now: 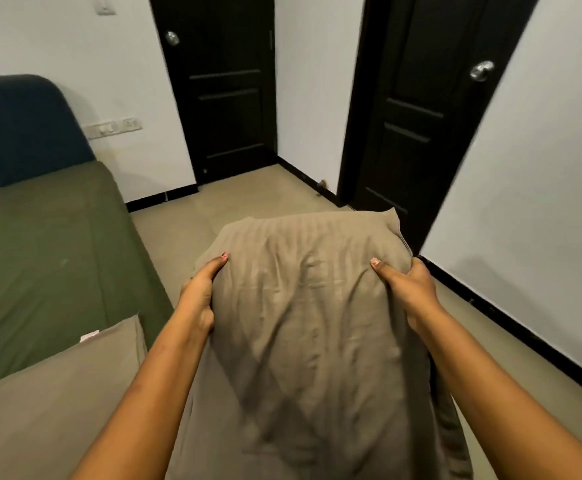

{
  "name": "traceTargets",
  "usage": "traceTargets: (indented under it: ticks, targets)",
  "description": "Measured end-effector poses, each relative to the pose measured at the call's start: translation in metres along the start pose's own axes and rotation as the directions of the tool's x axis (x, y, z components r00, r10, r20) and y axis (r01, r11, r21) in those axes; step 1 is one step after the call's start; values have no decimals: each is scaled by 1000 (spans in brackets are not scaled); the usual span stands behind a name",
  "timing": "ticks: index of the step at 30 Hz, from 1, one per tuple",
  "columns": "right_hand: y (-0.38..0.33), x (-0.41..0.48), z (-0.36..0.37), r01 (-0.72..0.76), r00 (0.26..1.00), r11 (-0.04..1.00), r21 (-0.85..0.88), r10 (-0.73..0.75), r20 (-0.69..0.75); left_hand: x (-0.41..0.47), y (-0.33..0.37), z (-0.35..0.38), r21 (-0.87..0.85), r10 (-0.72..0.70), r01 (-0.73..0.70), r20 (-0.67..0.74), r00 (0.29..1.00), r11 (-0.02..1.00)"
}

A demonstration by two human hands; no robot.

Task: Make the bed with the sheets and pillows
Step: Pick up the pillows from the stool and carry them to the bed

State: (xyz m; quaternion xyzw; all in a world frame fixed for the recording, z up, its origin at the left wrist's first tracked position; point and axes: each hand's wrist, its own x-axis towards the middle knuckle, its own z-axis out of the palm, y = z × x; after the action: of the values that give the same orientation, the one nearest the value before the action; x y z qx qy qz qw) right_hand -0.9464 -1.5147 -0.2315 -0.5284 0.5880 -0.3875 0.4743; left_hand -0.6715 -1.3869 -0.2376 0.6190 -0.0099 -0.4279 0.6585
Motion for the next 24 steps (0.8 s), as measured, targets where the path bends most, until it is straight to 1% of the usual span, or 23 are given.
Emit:
traceTargets:
  ticks: [3,5,8,10,11,14,17,18,22,24]
  targets:
    - [-17,78,21,15,995,999,-40,-11,102,48,7,35,-6,9,-10,-97,995,1000]
    - [-29,120,34,47,989,994,-102,-32,146,70,10,49,84,7,5,-131,991,996]
    - [-59,184,65,136,962,978,-158,-92,256,103,13,56,193,10,18,-146,989,981]
    - [-77,216,93,203,940,962,-182,-139,313,114,19,58,247,23,19,-165,986,969]
    - [-86,230,112,230,923,956,-184,-154,351,119,23,59,245,35,13,-193,981,969]
    - [-112,263,174,290,866,941,-175,-180,466,144,38,53,188,77,-23,-284,956,982]
    - [-130,291,240,344,798,929,-137,-212,564,178,57,40,127,53,-3,-389,920,992]
    - [-135,300,266,359,776,925,-123,-222,591,192,65,34,106,59,-16,-421,905,994]
    - [-158,335,367,357,710,931,-76,-218,669,255,106,10,-20,40,-58,-507,861,998]
    - [-175,353,423,359,682,931,-69,-211,700,292,138,1,-66,36,-87,-550,834,994]
